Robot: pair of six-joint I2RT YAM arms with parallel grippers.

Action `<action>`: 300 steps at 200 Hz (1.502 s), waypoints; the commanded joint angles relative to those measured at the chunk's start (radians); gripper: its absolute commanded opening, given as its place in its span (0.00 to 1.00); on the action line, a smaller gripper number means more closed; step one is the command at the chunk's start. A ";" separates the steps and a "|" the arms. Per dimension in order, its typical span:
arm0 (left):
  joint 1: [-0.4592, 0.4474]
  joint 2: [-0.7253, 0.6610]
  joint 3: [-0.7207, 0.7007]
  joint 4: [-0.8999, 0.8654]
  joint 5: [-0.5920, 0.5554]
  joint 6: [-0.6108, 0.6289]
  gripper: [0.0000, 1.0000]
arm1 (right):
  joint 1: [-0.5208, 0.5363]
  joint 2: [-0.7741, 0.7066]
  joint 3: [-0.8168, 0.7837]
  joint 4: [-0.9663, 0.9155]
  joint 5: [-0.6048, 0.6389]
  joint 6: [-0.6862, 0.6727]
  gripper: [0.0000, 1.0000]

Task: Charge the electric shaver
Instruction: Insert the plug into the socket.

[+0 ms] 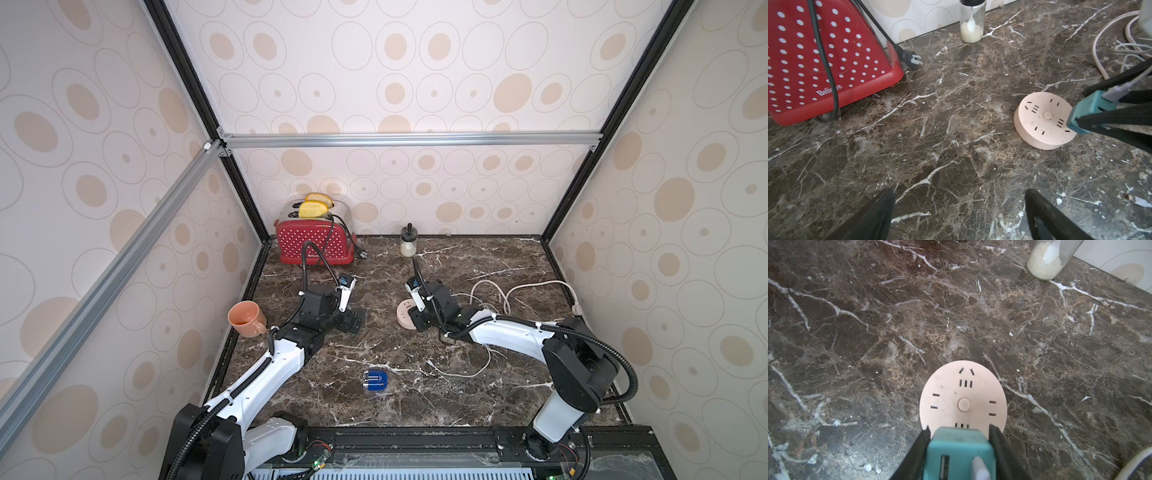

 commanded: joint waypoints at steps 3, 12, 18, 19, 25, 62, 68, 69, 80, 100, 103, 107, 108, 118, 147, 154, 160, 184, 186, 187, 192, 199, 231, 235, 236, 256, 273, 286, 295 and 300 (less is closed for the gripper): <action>0.013 0.006 0.014 -0.005 0.002 -0.014 0.99 | 0.004 0.014 0.014 0.003 0.017 -0.026 0.00; 0.015 0.006 0.012 -0.005 0.006 -0.013 0.99 | 0.005 0.017 0.008 0.017 0.017 -0.029 0.00; 0.015 0.007 0.012 -0.005 0.006 -0.012 0.99 | 0.004 0.020 0.008 0.021 0.016 -0.033 0.00; 0.015 0.007 0.012 -0.005 0.005 -0.013 0.99 | 0.004 0.021 0.007 0.021 0.016 -0.034 0.00; 0.015 0.008 0.014 -0.005 0.007 -0.012 0.99 | 0.005 0.025 0.010 0.021 0.013 -0.038 0.00; 0.020 0.008 0.014 -0.004 0.013 -0.009 0.99 | -0.001 0.035 0.000 0.056 -0.003 -0.042 0.00; 0.020 0.007 0.014 -0.006 0.013 -0.007 0.99 | -0.003 0.036 -0.001 0.058 -0.004 -0.040 0.00; 0.020 0.008 0.014 -0.006 0.013 -0.007 0.99 | -0.003 0.037 -0.002 0.059 -0.005 -0.041 0.00; 0.021 0.008 0.014 -0.006 0.014 -0.006 0.99 | -0.007 0.037 -0.009 0.071 -0.008 -0.043 0.00; 0.021 0.004 0.013 -0.006 0.015 -0.005 0.99 | -0.020 0.030 -0.029 0.105 -0.023 -0.047 0.00; 0.021 0.004 0.014 -0.007 0.017 -0.005 0.99 | -0.024 0.030 -0.029 0.105 -0.026 -0.045 0.00; 0.021 0.004 0.014 -0.007 0.018 -0.005 0.99 | -0.028 0.031 -0.027 0.101 -0.030 -0.042 0.00; 0.021 0.004 0.014 -0.008 0.017 -0.005 0.99 | -0.030 0.030 -0.027 0.099 -0.031 -0.042 0.00; 0.021 0.005 0.014 -0.009 0.022 -0.005 0.99 | -0.036 0.032 -0.024 0.093 -0.031 -0.041 0.00; 0.023 0.004 0.014 -0.009 0.020 -0.004 0.99 | -0.037 0.037 -0.029 0.087 -0.032 -0.041 0.00; 0.023 0.004 0.015 -0.009 0.018 -0.002 0.99 | -0.038 0.039 -0.035 0.088 -0.030 -0.039 0.00; 0.023 0.004 0.016 -0.009 0.020 -0.002 0.99 | -0.039 0.040 -0.040 0.094 -0.032 -0.038 0.00; 0.026 0.001 0.016 -0.012 0.022 -0.002 0.99 | -0.049 0.039 -0.050 0.112 -0.091 -0.047 0.00; 0.026 0.001 0.017 -0.012 0.021 -0.002 0.99 | -0.049 0.038 -0.050 0.114 -0.095 -0.048 0.00; 0.026 0.001 0.016 -0.012 0.021 -0.002 0.99 | -0.049 0.038 -0.050 0.114 -0.097 -0.049 0.00; 0.025 0.002 0.016 -0.013 0.021 -0.002 0.99 | -0.050 0.038 -0.050 0.116 -0.106 -0.054 0.00; 0.025 0.003 0.016 -0.014 0.020 -0.002 0.99 | -0.049 0.038 -0.050 0.117 -0.112 -0.057 0.00; 0.026 0.004 0.020 -0.017 0.020 -0.004 0.99 | -0.052 0.045 -0.054 0.118 -0.124 -0.062 0.00; 0.028 0.003 0.020 -0.016 0.019 -0.004 0.99 | -0.054 0.046 -0.055 0.118 -0.130 -0.061 0.00; 0.027 0.003 0.021 -0.017 0.020 -0.004 0.99 | -0.054 0.046 -0.055 0.118 -0.131 -0.061 0.00; 0.027 0.002 0.027 -0.025 0.018 -0.004 0.99 | -0.061 0.049 -0.056 0.119 -0.150 -0.061 0.00; 0.026 -0.003 0.030 -0.033 0.018 -0.004 0.99 | -0.061 0.051 -0.057 0.114 -0.152 -0.057 0.00; 0.027 -0.007 0.031 -0.036 0.018 -0.005 0.99 | -0.061 0.049 -0.062 0.108 -0.143 -0.051 0.00; 0.027 -0.008 0.032 -0.037 0.017 -0.008 0.99 | -0.062 0.049 -0.071 0.113 -0.136 -0.050 0.00; 0.026 -0.008 0.032 -0.038 0.018 -0.009 0.99 | -0.063 0.049 -0.075 0.113 -0.136 -0.051 0.00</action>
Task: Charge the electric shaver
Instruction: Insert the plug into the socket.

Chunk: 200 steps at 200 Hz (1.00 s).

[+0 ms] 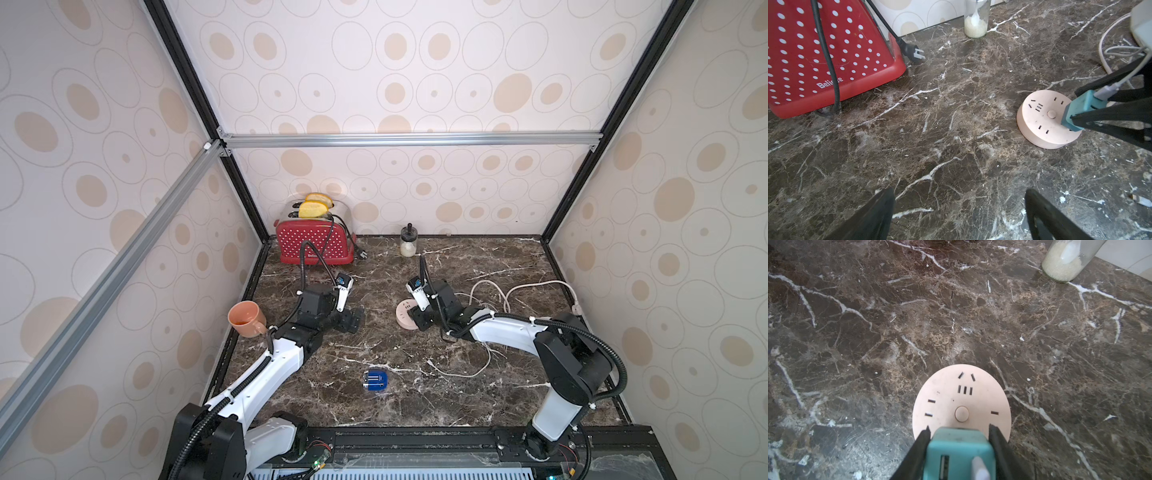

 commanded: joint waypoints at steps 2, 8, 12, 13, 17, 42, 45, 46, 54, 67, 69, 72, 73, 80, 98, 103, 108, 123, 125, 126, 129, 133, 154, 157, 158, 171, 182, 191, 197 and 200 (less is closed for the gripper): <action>0.007 -0.013 0.033 -0.022 0.002 -0.009 0.99 | -0.005 0.017 -0.032 -0.004 -0.007 0.000 0.00; 0.007 -0.014 0.033 -0.022 0.002 -0.009 0.99 | -0.006 0.020 -0.037 -0.004 -0.010 -0.001 0.00; 0.006 -0.014 0.034 -0.022 0.001 -0.009 0.99 | -0.007 0.024 -0.037 -0.004 -0.011 -0.004 0.00; 0.007 -0.014 0.033 -0.023 0.001 -0.010 0.99 | -0.006 0.025 -0.039 -0.004 -0.013 -0.005 0.00; 0.007 -0.014 0.034 -0.023 0.003 -0.010 0.99 | -0.006 0.030 -0.041 -0.003 -0.013 -0.012 0.00; 0.006 -0.014 0.042 -0.031 0.002 -0.009 0.99 | -0.007 0.096 -0.058 0.004 0.012 -0.042 0.00; 0.006 -0.015 0.044 -0.032 0.002 -0.008 0.99 | -0.008 0.104 -0.062 0.007 0.014 -0.039 0.00; 0.007 -0.015 0.045 -0.033 0.002 -0.008 0.99 | -0.008 0.108 -0.063 0.007 0.013 -0.040 0.00; 0.007 -0.017 0.046 -0.037 0.003 -0.006 0.99 | -0.009 0.132 -0.073 0.022 0.001 -0.038 0.00; 0.007 -0.019 0.050 -0.047 0.007 -0.002 0.99 | -0.010 0.165 -0.076 0.017 -0.020 -0.020 0.00; 0.007 -0.020 0.050 -0.049 0.008 0.000 0.99 | -0.010 0.167 -0.077 0.016 -0.023 -0.017 0.00; 0.007 -0.021 0.051 -0.052 0.009 0.001 0.99 | -0.010 0.169 -0.078 0.017 -0.028 -0.010 0.00; 0.006 -0.022 0.051 -0.053 0.009 0.002 0.99 | -0.011 0.169 -0.080 0.018 -0.029 -0.008 0.00; 0.007 -0.025 0.053 -0.059 0.008 0.004 0.99 | -0.011 0.166 -0.088 0.023 -0.033 -0.003 0.00; 0.007 -0.032 0.054 -0.072 0.015 0.014 0.99 | -0.011 0.136 -0.101 0.018 -0.020 -0.004 0.00; 0.007 -0.033 0.055 -0.077 0.017 0.017 0.99 | -0.011 0.123 -0.103 0.014 -0.016 -0.007 0.00; 0.007 -0.034 0.058 -0.083 0.021 0.017 0.99 | -0.012 0.106 -0.104 0.004 -0.012 -0.009 0.02; 0.007 -0.038 0.066 -0.095 0.033 0.024 0.99 | -0.011 0.047 -0.108 -0.021 -0.006 -0.015 0.09; 0.007 -0.039 0.068 -0.097 0.033 0.025 0.99 | -0.012 0.038 -0.109 -0.024 -0.006 -0.016 0.10; 0.007 -0.038 0.069 -0.097 0.032 0.025 0.99 | -0.012 0.035 -0.109 -0.024 -0.006 -0.017 0.10; 0.007 -0.038 0.071 -0.100 0.034 0.028 0.99 | -0.011 0.021 -0.111 -0.028 -0.007 -0.015 0.12; 0.007 -0.039 0.073 -0.105 0.035 0.029 0.99 | -0.011 0.006 -0.112 -0.035 -0.008 -0.016 0.14; 0.007 -0.042 0.083 -0.112 0.041 0.035 0.99 | -0.011 -0.080 -0.108 -0.076 -0.008 -0.014 0.45; 0.007 -0.042 0.085 -0.113 0.044 0.037 0.99 | -0.011 -0.092 -0.107 -0.079 -0.008 -0.014 0.48; 0.007 -0.042 0.086 -0.114 0.043 0.037 0.99 | -0.011 -0.096 -0.106 -0.080 -0.007 -0.014 0.49; 0.007 -0.042 0.089 -0.114 0.052 0.034 0.99 | -0.012 -0.140 -0.108 -0.086 -0.004 -0.019 0.58; 0.007 -0.043 0.091 -0.114 0.054 0.032 0.99 | -0.012 -0.165 -0.107 -0.086 0.001 -0.023 0.64; 0.007 -0.044 0.092 -0.116 0.059 0.031 0.99 | -0.012 -0.178 -0.102 -0.096 0.000 -0.026 0.65; 0.006 -0.046 0.094 -0.116 0.061 0.031 0.99 | -0.013 -0.182 -0.104 -0.091 0.004 -0.022 0.66; 0.007 -0.048 0.094 -0.115 0.059 0.029 0.99 | -0.012 -0.185 -0.108 -0.087 0.010 -0.021 0.65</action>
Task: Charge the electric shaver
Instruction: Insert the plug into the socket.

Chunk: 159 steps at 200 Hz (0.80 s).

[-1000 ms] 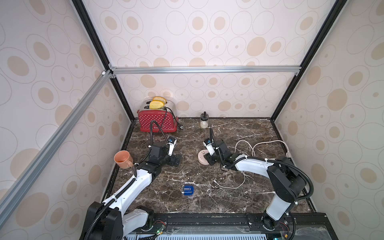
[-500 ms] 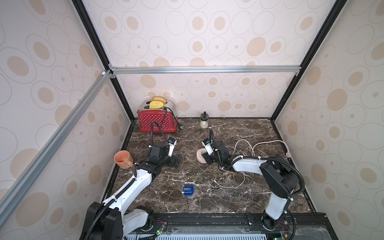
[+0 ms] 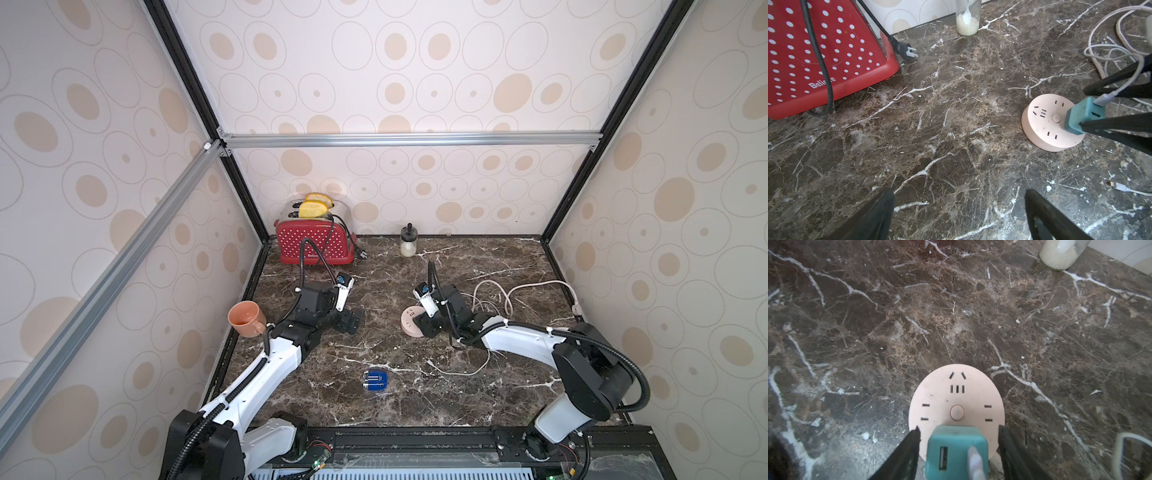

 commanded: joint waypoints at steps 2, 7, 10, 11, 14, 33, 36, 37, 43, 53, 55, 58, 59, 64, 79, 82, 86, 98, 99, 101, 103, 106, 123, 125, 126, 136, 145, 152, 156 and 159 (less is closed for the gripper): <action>0.007 -0.027 0.044 -0.019 0.017 0.011 0.99 | -0.003 -0.040 -0.008 -0.038 0.015 -0.003 0.65; 0.007 -0.029 0.044 -0.019 0.016 0.011 0.99 | -0.003 -0.040 -0.013 -0.030 0.021 0.001 0.65; 0.006 -0.030 0.045 -0.020 0.016 0.011 0.99 | -0.003 -0.039 -0.017 -0.024 0.020 0.004 0.65; 0.006 -0.030 0.045 -0.020 0.017 0.011 0.99 | -0.004 -0.038 -0.017 -0.023 0.019 0.005 0.65; 0.006 -0.032 0.045 -0.020 0.017 0.011 0.99 | -0.004 -0.035 -0.018 -0.022 0.021 0.007 0.65; 0.006 -0.044 0.045 -0.024 0.017 0.008 0.99 | -0.002 -0.018 -0.017 -0.029 0.003 0.015 0.66; 0.006 -0.046 0.045 -0.026 0.016 0.009 0.99 | -0.002 -0.017 -0.020 -0.024 0.000 0.017 0.67; 0.006 -0.046 0.045 -0.026 0.016 0.008 0.99 | -0.001 -0.016 -0.021 -0.022 -0.002 0.018 0.67; 0.007 -0.050 0.044 -0.031 0.014 0.008 0.99 | -0.002 -0.015 -0.029 -0.012 -0.007 0.023 0.67; 0.007 -0.056 0.039 -0.035 0.012 0.010 0.99 | -0.001 -0.009 -0.037 -0.003 -0.013 0.025 0.67; 0.007 -0.057 0.038 -0.035 0.010 0.010 0.99 | -0.001 -0.006 -0.038 -0.003 -0.013 0.025 0.67; 0.007 -0.059 0.037 -0.035 0.010 0.010 0.99 | -0.001 -0.002 -0.037 -0.005 -0.014 0.023 0.67; 0.007 -0.060 0.036 -0.035 0.010 0.010 0.99 | -0.001 -0.002 -0.037 -0.006 -0.015 0.023 0.67; 0.007 -0.062 0.034 -0.035 0.009 0.010 0.99 | -0.001 0.006 -0.034 -0.011 -0.015 0.019 0.67; 0.007 -0.064 0.029 -0.038 0.005 0.010 0.99 | 0.000 0.028 -0.029 -0.021 -0.016 0.010 0.67; 0.006 -0.064 0.028 -0.039 0.006 0.010 0.99 | -0.001 0.031 -0.030 -0.019 -0.017 0.009 0.67; 0.007 -0.064 0.027 -0.039 0.006 0.010 0.99 | -0.001 0.033 -0.030 -0.016 -0.021 0.009 0.66; 0.007 -0.063 0.025 -0.040 0.004 0.010 0.99 | 0.000 0.043 -0.030 -0.007 -0.024 0.011 0.63; 0.007 -0.062 0.025 -0.040 0.004 0.009 0.99 | 0.000 0.043 -0.030 -0.007 -0.024 0.011 0.62; 0.007 -0.063 0.024 -0.038 0.004 0.009 0.99 | 0.000 0.046 -0.029 -0.006 -0.024 0.012 0.61; 0.007 -0.061 0.023 -0.038 0.004 0.008 0.99 | 0.001 0.047 -0.029 -0.007 -0.023 0.013 0.60; 0.007 -0.061 0.022 -0.037 0.004 0.008 0.99 | 0.000 0.051 -0.026 -0.009 -0.023 0.014 0.58; 0.006 -0.060 0.022 -0.037 0.001 0.008 0.99 | 0.001 0.061 -0.025 -0.005 -0.024 0.021 0.48; 0.006 -0.059 0.022 -0.036 0.001 0.008 0.99 | 0.001 0.062 -0.028 -0.002 -0.024 0.021 0.47; 0.007 -0.058 0.022 -0.037 0.001 0.008 0.99 | 0.001 0.062 -0.028 -0.001 -0.024 0.022 0.47; 0.007 -0.057 0.022 -0.038 0.000 0.010 0.99 | 0.000 0.066 -0.032 0.010 -0.023 0.026 0.46; 0.007 -0.055 0.022 -0.037 -0.001 0.011 0.99 | 0.000 0.070 -0.031 0.014 -0.022 0.024 0.40; 0.007 -0.053 0.024 -0.037 0.000 0.012 0.99 | 0.000 0.075 -0.028 0.014 -0.020 0.021 0.36; 0.006 -0.053 0.025 -0.038 0.000 0.013 0.99 | -0.001 0.077 -0.025 0.015 -0.021 0.020 0.34; 0.007 -0.052 0.024 -0.038 -0.001 0.013 0.99 | 0.000 0.079 -0.024 0.015 -0.020 0.020 0.32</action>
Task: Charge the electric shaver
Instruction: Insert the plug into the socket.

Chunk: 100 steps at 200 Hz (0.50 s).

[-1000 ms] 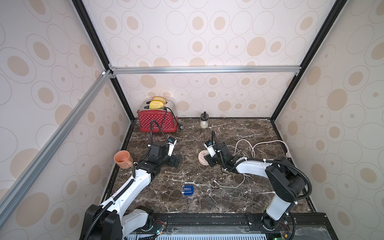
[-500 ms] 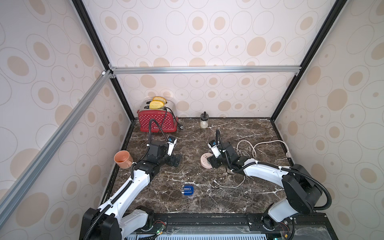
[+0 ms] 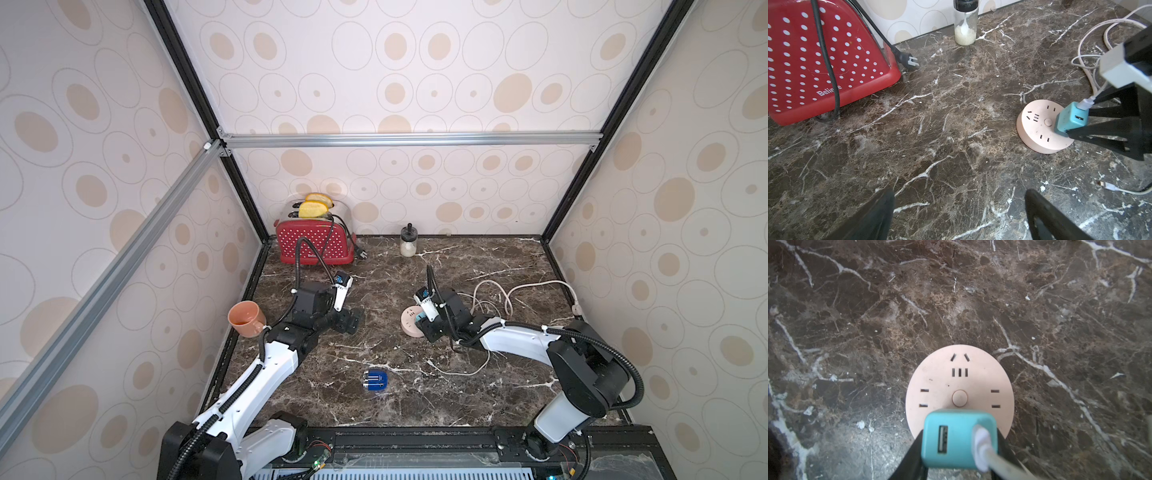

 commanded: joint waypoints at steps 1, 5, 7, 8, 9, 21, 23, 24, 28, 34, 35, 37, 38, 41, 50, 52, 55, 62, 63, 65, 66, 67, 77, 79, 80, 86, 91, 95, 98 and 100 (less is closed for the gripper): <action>0.007 -0.004 0.023 -0.022 -0.006 0.012 0.99 | 0.000 0.028 -0.001 0.011 -0.002 0.001 0.31; 0.006 -0.002 0.024 -0.022 -0.006 0.012 0.99 | 0.000 0.029 0.000 0.011 -0.003 -0.001 0.30; 0.007 -0.001 0.024 -0.022 -0.006 0.012 0.99 | 0.000 0.031 0.000 0.012 -0.006 0.000 0.29; 0.006 0.000 0.024 -0.022 -0.005 0.013 0.99 | 0.000 0.031 0.001 0.012 -0.007 0.000 0.28; 0.007 0.000 0.024 -0.022 -0.005 0.013 0.99 | 0.000 0.032 0.000 0.012 -0.006 -0.002 0.28; 0.006 0.002 0.025 -0.022 -0.004 0.014 0.99 | -0.001 0.036 0.004 0.012 -0.013 -0.004 0.25; 0.007 0.003 0.026 -0.024 -0.004 0.014 0.99 | 0.000 0.037 0.004 0.011 -0.015 -0.005 0.25; 0.006 0.002 0.026 -0.024 -0.005 0.014 0.99 | 0.000 0.037 0.004 0.011 -0.015 -0.005 0.25; 0.006 0.003 0.025 -0.024 -0.005 0.015 0.99 | -0.001 0.038 0.005 0.009 -0.017 -0.005 0.25; 0.007 0.004 0.026 -0.024 -0.006 0.015 0.99 | -0.001 0.037 0.009 0.005 -0.018 -0.005 0.28; 0.006 0.004 0.026 -0.024 -0.006 0.015 0.99 | 0.000 0.037 0.009 0.005 -0.019 -0.004 0.29; 0.006 0.005 0.025 -0.024 -0.006 0.015 0.99 | 0.000 0.036 0.009 0.005 -0.020 -0.004 0.31; 0.006 0.006 0.026 -0.024 -0.006 0.015 0.99 | -0.001 0.036 0.009 0.004 -0.021 -0.003 0.32; 0.006 0.006 0.026 -0.024 -0.005 0.015 0.99 | -0.001 0.035 0.008 0.003 -0.022 -0.004 0.36; 0.006 0.007 0.025 -0.023 -0.004 0.015 0.99 | -0.001 0.029 0.009 0.003 -0.022 -0.002 0.50; 0.007 0.007 0.024 -0.024 -0.004 0.015 0.99 | 0.000 0.028 0.009 0.003 -0.020 -0.002 0.52; 0.007 0.007 0.024 -0.024 -0.004 0.016 0.99 | -0.001 0.026 0.009 0.004 -0.019 -0.001 0.54; 0.007 0.008 0.024 -0.022 -0.003 0.015 0.99 | 0.000 0.023 0.010 0.003 -0.015 0.000 0.57; 0.007 0.009 0.024 -0.022 -0.003 0.015 0.99 | 0.000 0.023 0.011 0.003 -0.014 0.000 0.58; 0.007 0.008 0.024 -0.022 -0.003 0.015 0.99 | 0.000 0.022 0.012 0.002 -0.012 0.000 0.58; 0.007 0.008 0.024 -0.022 -0.002 0.015 0.99 | 0.001 0.022 0.012 0.003 -0.012 0.000 0.59; 0.007 0.008 0.024 -0.022 -0.002 0.015 0.99 | 0.001 0.022 0.012 0.003 -0.011 -0.001 0.59; 0.007 0.010 0.024 -0.021 -0.003 0.015 0.99 | 0.000 0.021 0.014 0.006 -0.003 0.001 0.61; 0.007 0.011 0.024 -0.021 -0.003 0.015 0.99 | 0.000 0.021 0.015 0.006 -0.002 0.001 0.61; 0.007 0.011 0.024 -0.021 -0.002 0.015 0.99 | 0.000 0.020 0.016 0.007 -0.002 0.001 0.61; 0.006 0.012 0.024 -0.021 -0.002 0.015 0.99 | 0.000 0.020 0.016 0.010 0.001 0.001 0.61; 0.006 0.014 0.026 -0.020 -0.002 0.015 0.99 | 0.000 0.022 0.018 0.011 0.004 -0.001 0.61; 0.007 0.013 0.026 -0.020 -0.001 0.015 0.99 | 0.000 0.022 0.020 0.012 0.005 0.001 0.61; 0.007 0.014 0.027 -0.019 -0.001 0.015 0.99 | -0.001 0.023 0.021 0.014 0.006 0.001 0.61; 0.006 0.014 0.027 -0.019 -0.001 0.015 0.99 | -0.001 0.024 0.021 0.016 0.006 0.002 0.61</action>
